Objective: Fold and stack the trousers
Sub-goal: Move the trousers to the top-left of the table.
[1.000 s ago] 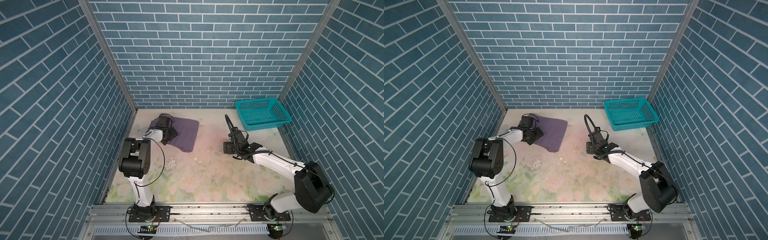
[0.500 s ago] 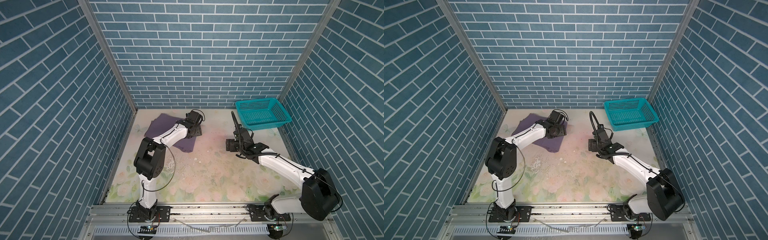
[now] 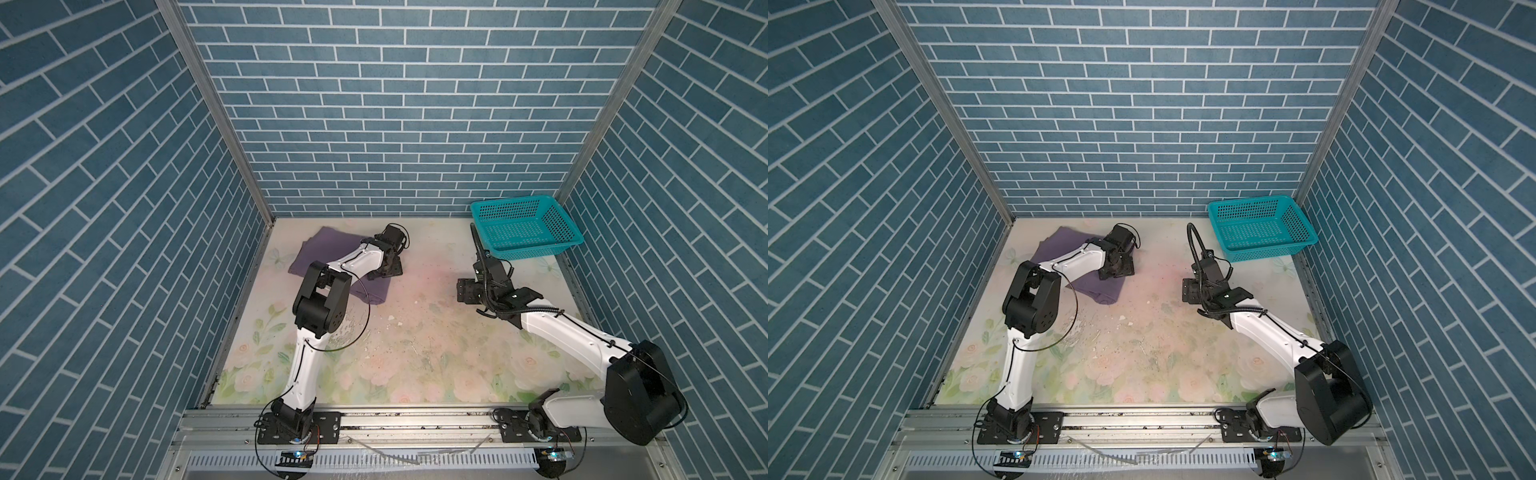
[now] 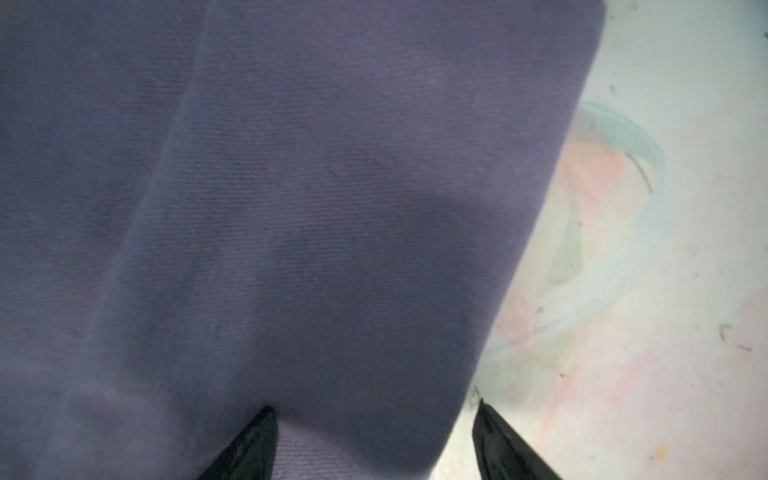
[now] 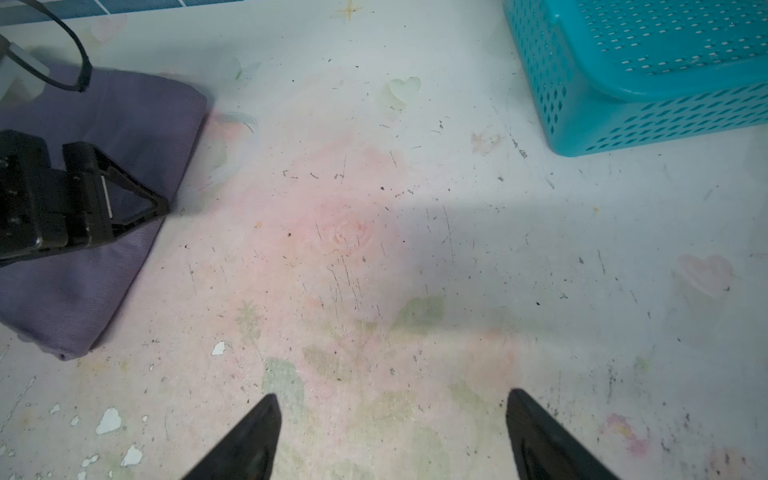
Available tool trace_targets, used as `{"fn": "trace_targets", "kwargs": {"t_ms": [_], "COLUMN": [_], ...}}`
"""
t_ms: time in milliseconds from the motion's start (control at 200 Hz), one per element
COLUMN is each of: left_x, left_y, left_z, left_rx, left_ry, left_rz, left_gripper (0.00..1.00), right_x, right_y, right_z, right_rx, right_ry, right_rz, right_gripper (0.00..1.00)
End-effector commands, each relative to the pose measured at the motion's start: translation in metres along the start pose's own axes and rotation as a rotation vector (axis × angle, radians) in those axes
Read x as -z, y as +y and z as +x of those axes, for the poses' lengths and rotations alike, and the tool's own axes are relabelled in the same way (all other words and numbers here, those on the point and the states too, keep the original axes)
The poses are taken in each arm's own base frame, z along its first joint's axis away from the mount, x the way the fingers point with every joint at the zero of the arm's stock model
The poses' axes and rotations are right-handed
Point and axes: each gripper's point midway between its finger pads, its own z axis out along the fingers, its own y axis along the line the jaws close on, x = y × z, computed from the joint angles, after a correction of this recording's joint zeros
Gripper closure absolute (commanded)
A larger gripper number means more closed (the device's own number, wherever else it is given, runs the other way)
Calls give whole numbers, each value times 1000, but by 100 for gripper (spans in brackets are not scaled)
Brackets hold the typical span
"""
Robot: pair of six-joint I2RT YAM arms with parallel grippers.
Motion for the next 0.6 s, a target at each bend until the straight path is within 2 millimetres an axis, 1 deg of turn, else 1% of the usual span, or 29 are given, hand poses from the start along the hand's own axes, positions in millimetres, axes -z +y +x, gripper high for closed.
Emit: {"fn": "trace_targets", "kwargs": {"t_ms": [0, 70, 130, 190, 245, 330, 420, 475, 595], "left_x": [-28, -32, -35, -39, -44, -52, -59, -65, -75], "left_y": [57, 75, 86, 94, 97, 95, 85, 77, 69], "left_z": [5, -2, -11, -19, -26, -36, -44, -45, -49], "left_rx": [88, 133, 163, 188, 209, 229, 238, 251, 285], "left_ry": [80, 80, 72, 67, 67, 73, 71, 81, 81], "left_rz": [-116, -119, -113, -99, -78, -41, 2, 31, 66], "left_gripper": [24, 24, 24, 24, 24, 24, 24, 24, 24], "right_x": [-10, -13, -16, -19, -22, -28, -33, -36, -42], "right_y": [-5, -6, -8, -8, -8, -8, -7, -7, -9], "right_z": [11, 12, 11, 11, 11, 12, 12, 12, 12], "right_rx": [22, 17, 10, 5, 3, -2, -7, -9, -14], "right_ry": [39, 50, 54, 61, 68, 84, 96, 102, 116], "right_rz": [7, 11, 14, 17, 18, 20, 22, 25, 29], "right_gripper": [15, 15, 15, 15, 15, 15, 15, 15, 16]}}
